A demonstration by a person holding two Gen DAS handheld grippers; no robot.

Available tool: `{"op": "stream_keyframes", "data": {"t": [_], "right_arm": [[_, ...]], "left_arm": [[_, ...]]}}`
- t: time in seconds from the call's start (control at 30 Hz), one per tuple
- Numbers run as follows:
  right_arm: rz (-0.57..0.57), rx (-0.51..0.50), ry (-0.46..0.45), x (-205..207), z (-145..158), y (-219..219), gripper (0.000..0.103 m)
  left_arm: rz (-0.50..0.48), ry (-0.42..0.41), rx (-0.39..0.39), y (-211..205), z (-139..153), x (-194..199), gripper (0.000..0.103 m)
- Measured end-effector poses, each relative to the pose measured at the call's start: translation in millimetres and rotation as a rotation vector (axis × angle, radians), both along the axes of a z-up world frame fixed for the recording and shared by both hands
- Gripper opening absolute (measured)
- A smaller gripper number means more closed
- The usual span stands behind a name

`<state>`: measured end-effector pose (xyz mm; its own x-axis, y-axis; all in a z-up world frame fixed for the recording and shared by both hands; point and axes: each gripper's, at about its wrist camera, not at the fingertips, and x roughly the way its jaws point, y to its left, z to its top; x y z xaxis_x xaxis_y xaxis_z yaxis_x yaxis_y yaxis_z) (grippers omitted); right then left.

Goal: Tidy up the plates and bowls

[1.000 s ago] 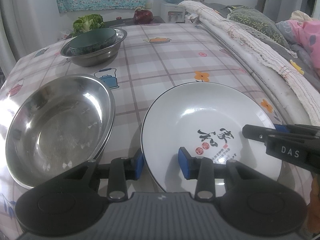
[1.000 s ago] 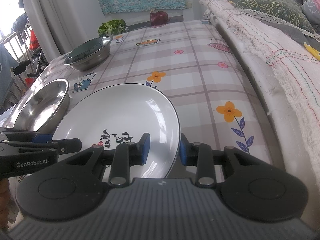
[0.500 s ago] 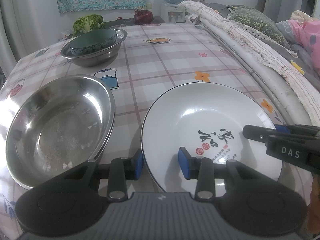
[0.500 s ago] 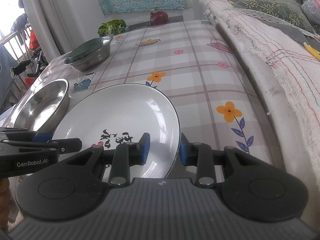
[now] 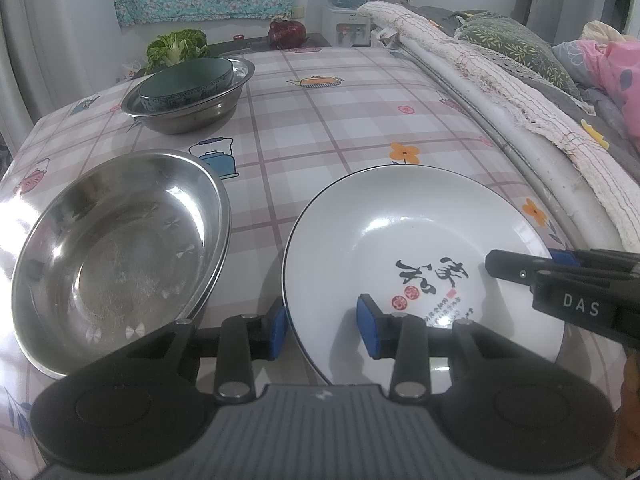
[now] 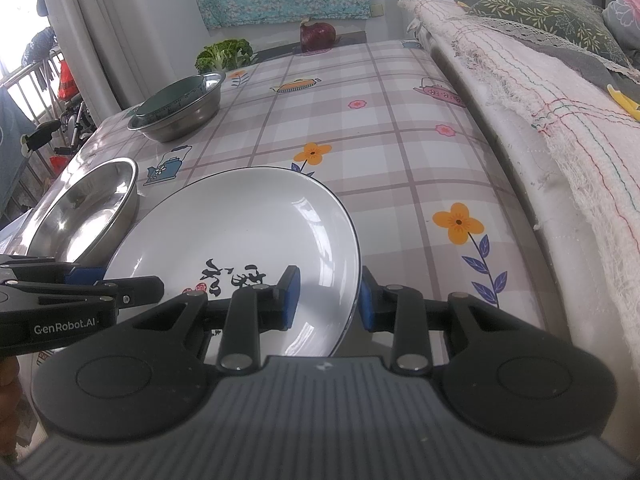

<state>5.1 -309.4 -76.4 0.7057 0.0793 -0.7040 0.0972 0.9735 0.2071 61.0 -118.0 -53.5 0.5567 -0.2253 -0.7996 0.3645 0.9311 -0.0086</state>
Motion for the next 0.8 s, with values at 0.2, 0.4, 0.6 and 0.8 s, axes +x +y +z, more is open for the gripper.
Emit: {"op": "stream_keyframes", "data": {"t": [0.2,0.4,0.6,0.8], "right_arm": [[0.000,0.000,0.000,0.0,0.0,0.0,0.030],[-0.001,0.000,0.000,-0.3,-0.1,0.1,0.030],[0.000,0.000,0.000,-0.1,0.0,0.1,0.030],[-0.001,0.001,-0.001,-0.4,-0.1,0.2,0.030]], "left_arm": [[0.000,-0.001,0.001,-0.3,0.0,-0.4,0.038],[0.000,-0.001,0.002,-0.3,0.1,-0.3,0.038],[-0.001,-0.003,0.004,0.4,0.3,0.6,0.038],[0.000,-0.003,0.005,0.1,0.8,1.0,0.038]]}}
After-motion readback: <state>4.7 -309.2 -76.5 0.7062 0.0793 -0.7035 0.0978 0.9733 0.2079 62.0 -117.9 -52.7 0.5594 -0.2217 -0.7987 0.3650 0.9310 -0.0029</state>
